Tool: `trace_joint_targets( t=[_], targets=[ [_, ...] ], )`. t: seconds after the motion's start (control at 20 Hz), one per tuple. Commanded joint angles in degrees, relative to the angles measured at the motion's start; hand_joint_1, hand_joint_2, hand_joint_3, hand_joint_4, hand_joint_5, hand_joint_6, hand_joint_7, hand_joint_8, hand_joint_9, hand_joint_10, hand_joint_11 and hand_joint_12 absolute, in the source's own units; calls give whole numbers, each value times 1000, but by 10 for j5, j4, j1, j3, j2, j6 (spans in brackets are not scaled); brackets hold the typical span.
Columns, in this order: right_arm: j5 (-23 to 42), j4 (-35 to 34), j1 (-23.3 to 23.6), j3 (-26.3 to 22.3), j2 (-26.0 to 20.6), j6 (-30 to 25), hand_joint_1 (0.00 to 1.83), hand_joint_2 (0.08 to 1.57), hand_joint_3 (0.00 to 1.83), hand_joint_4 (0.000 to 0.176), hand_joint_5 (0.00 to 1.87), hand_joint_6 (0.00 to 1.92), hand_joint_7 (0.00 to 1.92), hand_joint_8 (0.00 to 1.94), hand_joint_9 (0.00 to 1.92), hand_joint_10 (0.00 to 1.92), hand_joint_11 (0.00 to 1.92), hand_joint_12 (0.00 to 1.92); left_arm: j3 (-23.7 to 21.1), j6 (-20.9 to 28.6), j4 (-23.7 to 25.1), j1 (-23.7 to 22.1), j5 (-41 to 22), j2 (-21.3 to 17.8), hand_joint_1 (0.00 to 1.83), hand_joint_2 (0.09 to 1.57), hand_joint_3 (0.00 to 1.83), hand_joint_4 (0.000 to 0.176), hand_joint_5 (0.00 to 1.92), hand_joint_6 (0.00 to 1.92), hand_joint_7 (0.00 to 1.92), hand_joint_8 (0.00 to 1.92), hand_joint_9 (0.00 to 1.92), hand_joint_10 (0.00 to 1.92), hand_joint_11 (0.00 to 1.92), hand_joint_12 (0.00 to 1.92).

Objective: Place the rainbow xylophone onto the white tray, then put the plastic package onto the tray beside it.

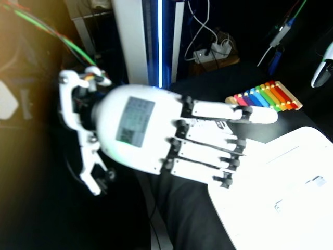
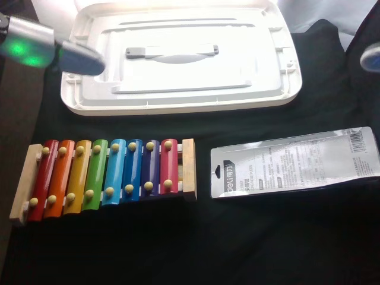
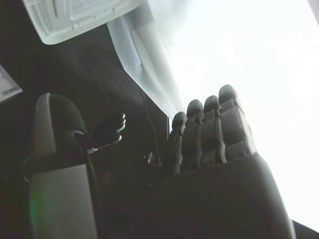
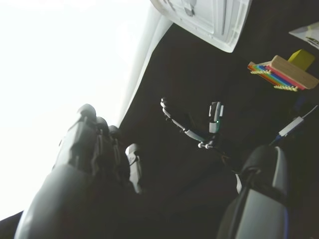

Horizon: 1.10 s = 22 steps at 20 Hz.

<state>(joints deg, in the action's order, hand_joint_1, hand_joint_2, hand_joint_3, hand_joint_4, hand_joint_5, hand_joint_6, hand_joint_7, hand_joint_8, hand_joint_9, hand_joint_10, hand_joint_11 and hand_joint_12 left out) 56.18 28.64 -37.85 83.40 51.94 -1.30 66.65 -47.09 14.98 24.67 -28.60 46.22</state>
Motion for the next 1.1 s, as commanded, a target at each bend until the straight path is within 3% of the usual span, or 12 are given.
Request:
trace_joint_targets(
  t=[0.0,0.15,0.25,0.35,0.45,0.5,0.65,0.75,0.8,0.85,0.95,1.05],
  targets=[
    [53,-41,12,0,-1,-2,572,841,62,123,136,1,0,0,0,0,0,317,2,3,-17,1,-77,1,608,864,5,22,0,0,112,4,178,12,0,570],
    [53,-39,12,-1,3,-2,576,851,30,108,130,0,0,0,0,0,0,326,2,31,-23,28,-100,-5,595,835,0,27,0,0,103,1,172,4,0,550],
    [53,-39,12,-1,3,-2,597,841,22,114,141,5,0,0,0,0,0,327,2,76,5,39,-107,-11,580,835,0,23,0,0,101,0,171,1,0,596],
    [53,-38,11,-1,3,-2,611,855,14,102,136,0,0,0,0,0,0,398,5,146,59,48,-109,-18,568,835,0,4,0,0,86,2,157,4,0,547],
    [51,-35,11,-2,3,-2,641,855,7,127,126,3,0,0,0,0,0,461,7,214,121,49,-103,-23,598,800,0,38,0,0,57,1,111,0,0,468],
    [50,-35,11,-1,4,-2,652,856,7,128,125,2,0,0,0,0,0,458,6,253,158,49,-99,-26,593,776,0,54,0,0,56,0,98,0,0,449],
    [46,-33,11,-1,7,-2,739,847,0,109,116,0,0,0,0,0,0,401,1,323,247,41,-85,-29,633,686,0,61,0,0,84,2,127,2,3,572],
    [43,-30,11,0,10,-2,710,831,0,99,99,0,0,0,0,0,0,487,-5,375,317,30,-71,-27,681,633,0,50,0,0,136,3,187,4,50,530],
    [43,-29,11,0,10,-2,707,844,0,111,102,1,0,0,0,0,0,500,-8,390,337,29,-70,-27,623,670,16,14,0,0,105,0,150,0,22,515],
    [43,-28,11,1,10,-2,712,861,6,113,105,1,1,0,0,0,0,472,-13,406,360,29,-69,-26,612,676,12,0,0,0,84,0,122,1,4,479],
    [43,-28,11,1,10,-2,738,851,0,128,118,2,1,0,0,0,0,337,-21,434,398,29,-70,-27,624,670,0,0,0,0,54,0,111,4,0,428],
    [43,-28,11,2,10,-2,730,869,6,113,98,3,0,0,0,0,0,185,-24,451,419,30,-70,-26,622,673,0,0,0,0,35,0,122,7,26,439]
  ],
)
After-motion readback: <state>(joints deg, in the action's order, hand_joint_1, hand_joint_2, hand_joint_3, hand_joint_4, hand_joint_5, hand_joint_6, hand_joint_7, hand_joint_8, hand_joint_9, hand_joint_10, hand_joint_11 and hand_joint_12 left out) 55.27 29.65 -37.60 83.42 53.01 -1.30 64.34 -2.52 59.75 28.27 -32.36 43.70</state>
